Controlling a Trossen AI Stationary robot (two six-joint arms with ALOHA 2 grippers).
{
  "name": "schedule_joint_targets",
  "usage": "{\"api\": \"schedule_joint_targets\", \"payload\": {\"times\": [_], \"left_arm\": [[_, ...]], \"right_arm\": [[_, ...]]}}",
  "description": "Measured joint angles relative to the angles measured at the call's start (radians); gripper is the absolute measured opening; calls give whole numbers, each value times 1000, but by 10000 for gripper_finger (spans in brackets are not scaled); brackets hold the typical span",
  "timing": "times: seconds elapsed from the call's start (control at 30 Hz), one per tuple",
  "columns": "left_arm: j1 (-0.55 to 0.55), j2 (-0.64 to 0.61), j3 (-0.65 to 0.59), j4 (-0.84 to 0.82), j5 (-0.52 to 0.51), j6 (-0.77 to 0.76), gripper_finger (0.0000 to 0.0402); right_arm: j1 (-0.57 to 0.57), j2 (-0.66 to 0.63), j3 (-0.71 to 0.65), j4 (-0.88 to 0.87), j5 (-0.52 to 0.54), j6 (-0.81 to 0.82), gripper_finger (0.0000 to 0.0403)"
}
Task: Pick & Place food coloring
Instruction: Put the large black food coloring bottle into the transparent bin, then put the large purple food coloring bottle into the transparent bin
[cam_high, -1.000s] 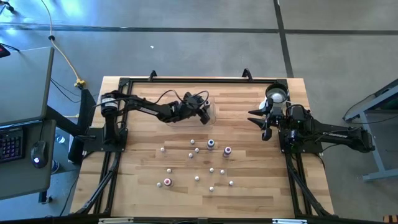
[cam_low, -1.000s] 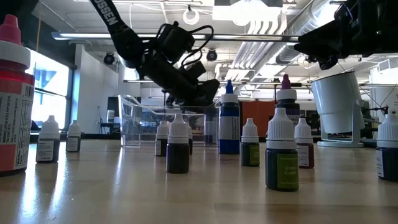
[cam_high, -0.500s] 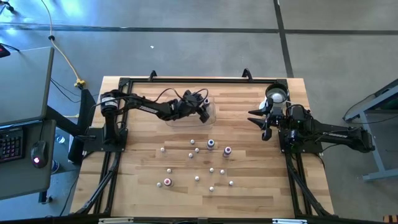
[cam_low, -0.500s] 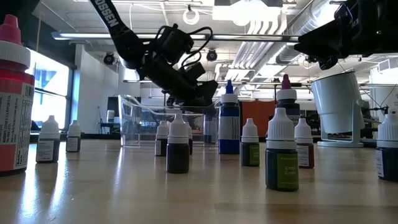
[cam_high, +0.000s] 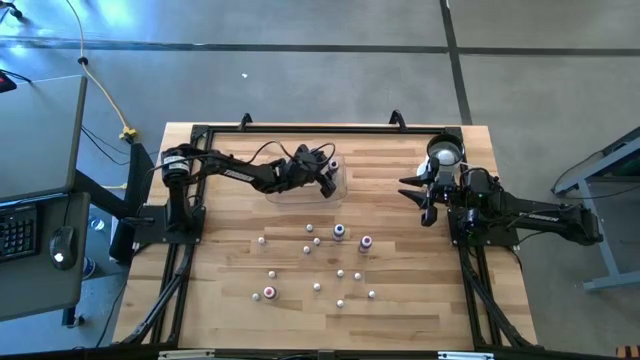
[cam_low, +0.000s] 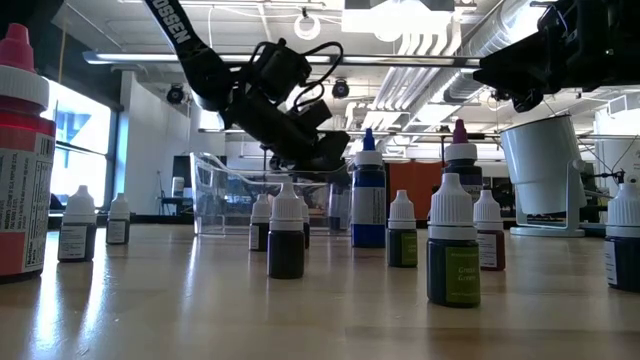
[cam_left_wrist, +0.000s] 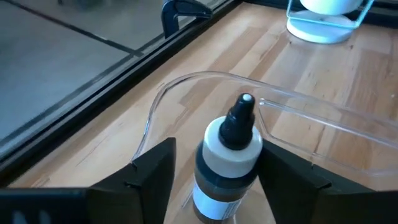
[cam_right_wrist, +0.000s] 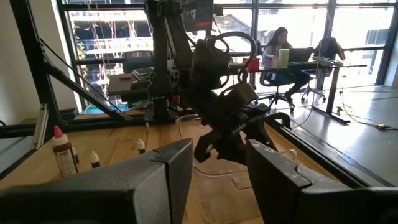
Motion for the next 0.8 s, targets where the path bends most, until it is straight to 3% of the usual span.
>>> {"api": "schedule_joint_targets", "payload": {"times": [0.37, 0.5, 0.6, 0.8], "left_arm": [[0, -231, -3, -195, 71, 53, 233], [-1, -352, -2, -273, 119, 66, 233], [-2, -441, -2, -332, 157, 66, 233], [-2, -591, -2, -435, 190, 107, 233]], "right_arm": [[0, 0, 0, 0, -4, 9, 142], [0, 29, 0, 16, -71, 55, 142], [7, 97, 0, 62, -133, 70, 142], [100, 343, 0, 249, -140, 66, 142]]}}
